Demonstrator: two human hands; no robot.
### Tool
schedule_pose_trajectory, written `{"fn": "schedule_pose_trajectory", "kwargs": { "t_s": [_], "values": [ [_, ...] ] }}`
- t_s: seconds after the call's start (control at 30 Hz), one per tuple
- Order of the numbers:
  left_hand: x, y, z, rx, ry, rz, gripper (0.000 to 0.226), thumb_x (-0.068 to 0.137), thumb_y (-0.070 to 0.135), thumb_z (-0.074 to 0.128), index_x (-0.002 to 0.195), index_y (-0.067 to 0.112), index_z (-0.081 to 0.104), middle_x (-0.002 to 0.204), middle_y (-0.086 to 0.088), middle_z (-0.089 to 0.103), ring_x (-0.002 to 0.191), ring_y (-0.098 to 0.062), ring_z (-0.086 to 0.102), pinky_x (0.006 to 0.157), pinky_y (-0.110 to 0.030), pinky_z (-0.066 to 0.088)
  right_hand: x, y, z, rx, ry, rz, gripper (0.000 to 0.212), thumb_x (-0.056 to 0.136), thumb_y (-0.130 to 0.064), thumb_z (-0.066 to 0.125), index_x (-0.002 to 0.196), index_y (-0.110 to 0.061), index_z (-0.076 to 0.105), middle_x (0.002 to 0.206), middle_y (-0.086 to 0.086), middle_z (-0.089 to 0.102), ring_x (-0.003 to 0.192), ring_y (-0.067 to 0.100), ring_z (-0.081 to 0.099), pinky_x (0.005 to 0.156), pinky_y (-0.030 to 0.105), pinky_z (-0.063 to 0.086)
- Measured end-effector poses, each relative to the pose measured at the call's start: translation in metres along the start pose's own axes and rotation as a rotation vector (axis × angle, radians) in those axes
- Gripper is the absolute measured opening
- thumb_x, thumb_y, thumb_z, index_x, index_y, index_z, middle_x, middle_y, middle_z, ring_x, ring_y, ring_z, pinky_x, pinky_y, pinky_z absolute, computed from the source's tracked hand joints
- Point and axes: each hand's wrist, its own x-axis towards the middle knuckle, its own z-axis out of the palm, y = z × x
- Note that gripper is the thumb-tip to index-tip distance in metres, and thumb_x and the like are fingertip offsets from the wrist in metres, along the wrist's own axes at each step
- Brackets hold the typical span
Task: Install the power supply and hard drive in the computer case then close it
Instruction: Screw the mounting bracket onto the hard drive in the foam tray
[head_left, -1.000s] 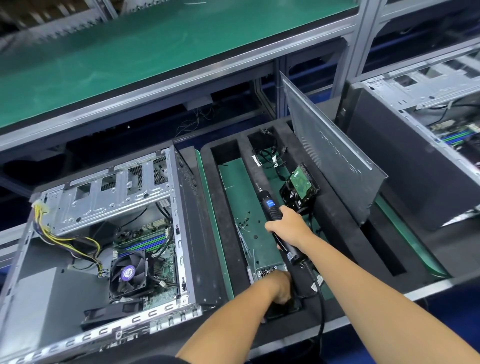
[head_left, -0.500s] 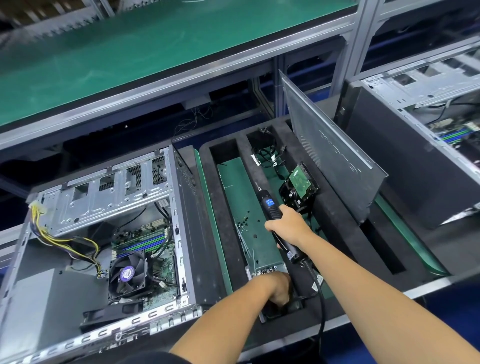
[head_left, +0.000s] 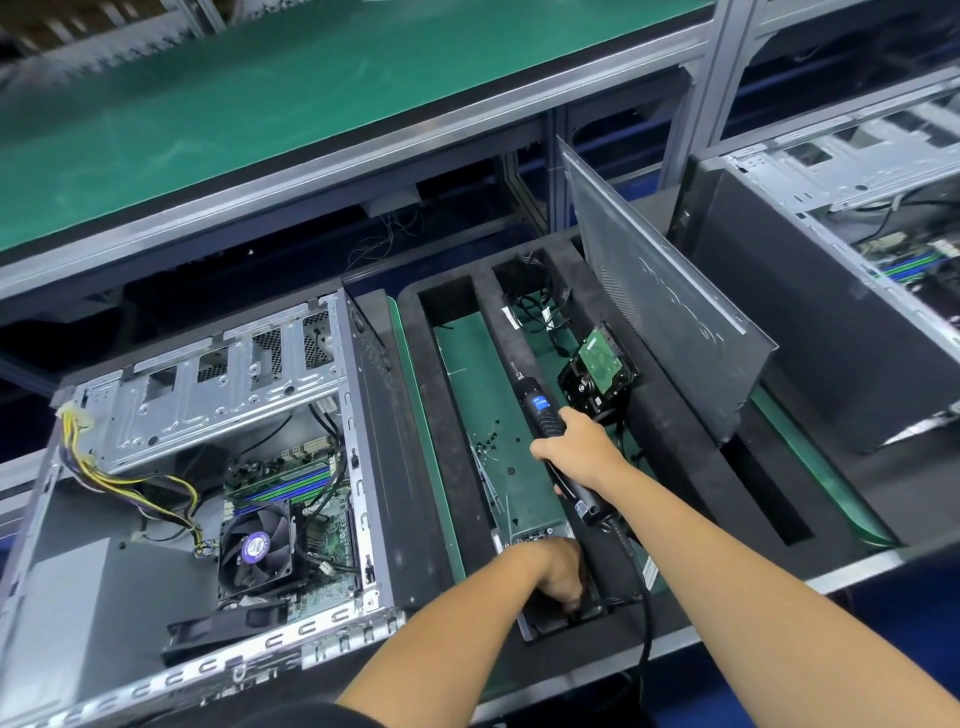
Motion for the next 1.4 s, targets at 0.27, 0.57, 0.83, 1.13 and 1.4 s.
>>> {"fn": "schedule_pose_trajectory", "kwargs": {
  "t_s": [0.27, 0.57, 0.83, 1.13, 1.4],
  "values": [
    [-0.013, -0.003, -0.024, 0.017, 0.064, -0.043, 0.047, 0.09, 0.019, 0.06, 0.127, -0.008, 0.049, 0.128, -0.018, 0.052, 0.102, -0.028, 0.057, 0.088, -0.032, 0.047, -0.002, 0.0, -0.001, -0.021, 0.005, -0.009, 0.022, 0.076, -0.014, 0.066, 0.089, -0.013, 0.047, 0.08, 0.004, 0.055, 0.061, 0.02, 0.052, 0.051, 0.026, 0.044],
    [-0.015, -0.021, -0.034, -0.007, 0.263, -0.138, 0.053, 0.085, 0.018, 0.068, 0.131, 0.001, 0.047, 0.121, -0.016, 0.055, 0.104, -0.031, 0.06, 0.081, -0.035, 0.05, -0.003, -0.002, -0.001, 0.003, 0.001, -0.011, 0.025, 0.076, -0.011, 0.066, 0.092, -0.009, 0.048, 0.087, 0.011, 0.056, 0.069, 0.028, 0.055, 0.075, 0.049, 0.058],
    [-0.008, -0.032, -0.03, -0.094, 0.461, -0.2, 0.035, 0.086, 0.006, 0.058, 0.12, 0.006, 0.052, 0.116, -0.014, 0.058, 0.103, -0.031, 0.061, 0.078, -0.038, 0.05, -0.003, -0.002, -0.002, 0.014, -0.001, -0.013, 0.025, 0.076, -0.012, 0.066, 0.092, -0.01, 0.047, 0.086, 0.01, 0.056, 0.063, 0.027, 0.053, 0.065, 0.04, 0.052],
    [0.008, -0.04, -0.036, -0.071, 0.298, -0.215, 0.054, 0.084, 0.011, 0.063, 0.134, 0.007, 0.042, 0.129, -0.013, 0.052, 0.115, -0.032, 0.056, 0.089, -0.04, 0.049, 0.002, 0.001, -0.004, -0.017, -0.01, -0.015, 0.025, 0.075, -0.015, 0.067, 0.087, -0.013, 0.045, 0.082, 0.008, 0.056, 0.059, 0.023, 0.053, 0.055, 0.029, 0.044],
    [0.003, -0.043, -0.058, 0.008, 0.415, -0.223, 0.035, 0.085, 0.007, 0.056, 0.12, 0.008, 0.055, 0.116, -0.01, 0.058, 0.102, -0.027, 0.061, 0.075, -0.033, 0.047, 0.008, 0.0, -0.007, -0.072, -0.034, -0.029, 0.024, 0.076, -0.018, 0.067, 0.081, -0.017, 0.044, 0.083, 0.006, 0.055, 0.065, 0.019, 0.05, 0.056, 0.029, 0.039]
  ]
}}
